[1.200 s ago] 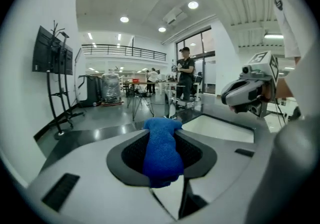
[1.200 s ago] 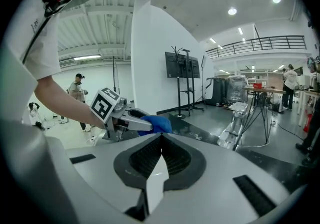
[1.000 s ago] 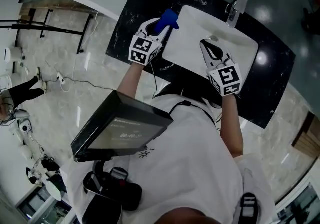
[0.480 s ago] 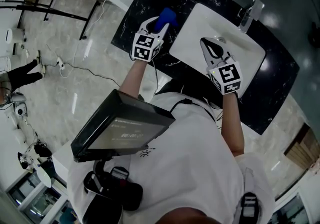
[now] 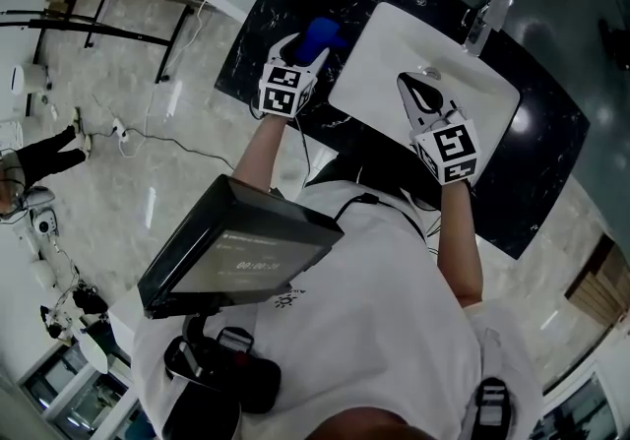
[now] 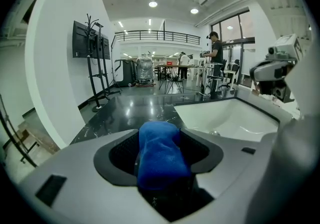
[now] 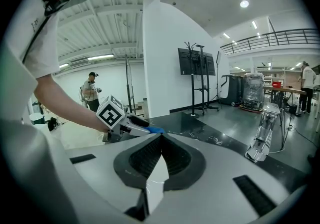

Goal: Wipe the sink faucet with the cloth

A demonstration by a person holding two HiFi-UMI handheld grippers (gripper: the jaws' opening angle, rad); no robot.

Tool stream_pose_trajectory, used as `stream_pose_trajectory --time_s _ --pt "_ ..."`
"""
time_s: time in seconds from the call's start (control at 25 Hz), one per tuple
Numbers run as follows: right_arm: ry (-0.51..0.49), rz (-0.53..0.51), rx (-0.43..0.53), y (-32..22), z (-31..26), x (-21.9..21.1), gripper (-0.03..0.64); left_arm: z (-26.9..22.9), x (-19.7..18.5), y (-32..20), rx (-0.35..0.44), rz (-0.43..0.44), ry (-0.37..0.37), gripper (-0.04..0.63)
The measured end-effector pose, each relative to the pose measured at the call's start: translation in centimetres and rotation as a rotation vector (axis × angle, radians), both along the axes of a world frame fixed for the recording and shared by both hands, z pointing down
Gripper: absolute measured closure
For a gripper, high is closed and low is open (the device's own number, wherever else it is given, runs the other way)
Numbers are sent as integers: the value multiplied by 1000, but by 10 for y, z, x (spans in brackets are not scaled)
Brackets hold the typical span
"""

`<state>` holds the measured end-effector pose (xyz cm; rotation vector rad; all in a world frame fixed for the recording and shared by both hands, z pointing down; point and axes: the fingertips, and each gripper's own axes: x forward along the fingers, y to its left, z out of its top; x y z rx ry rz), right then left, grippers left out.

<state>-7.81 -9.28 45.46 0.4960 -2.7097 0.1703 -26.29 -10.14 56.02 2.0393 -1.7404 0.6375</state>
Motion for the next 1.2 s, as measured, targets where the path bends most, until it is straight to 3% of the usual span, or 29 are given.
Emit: stream_pose_trajectory --time_s 0.12,0.32,0.48,0.64,0.96,1.2 --pt "-9 -2 6 2 -2 -1 614 -10 1 1 29 -10 12 360" --pt "-37 3 25 -2 -5 -5 614 -56 12 -3 157 -6 25 360" --pt "-62 20 52 12 -29 10 614 -117 57 8 263 63 53 363" --pt "-83 53 79 17 -42 28 614 -151 97 15 338 126 95 434" --pt "-103 172 119 30 -59 88 614 -160 171 31 352 243 169 587" --pt "-91 292 136 45 -62 142 614 -174 221 46 375 360 205 594"
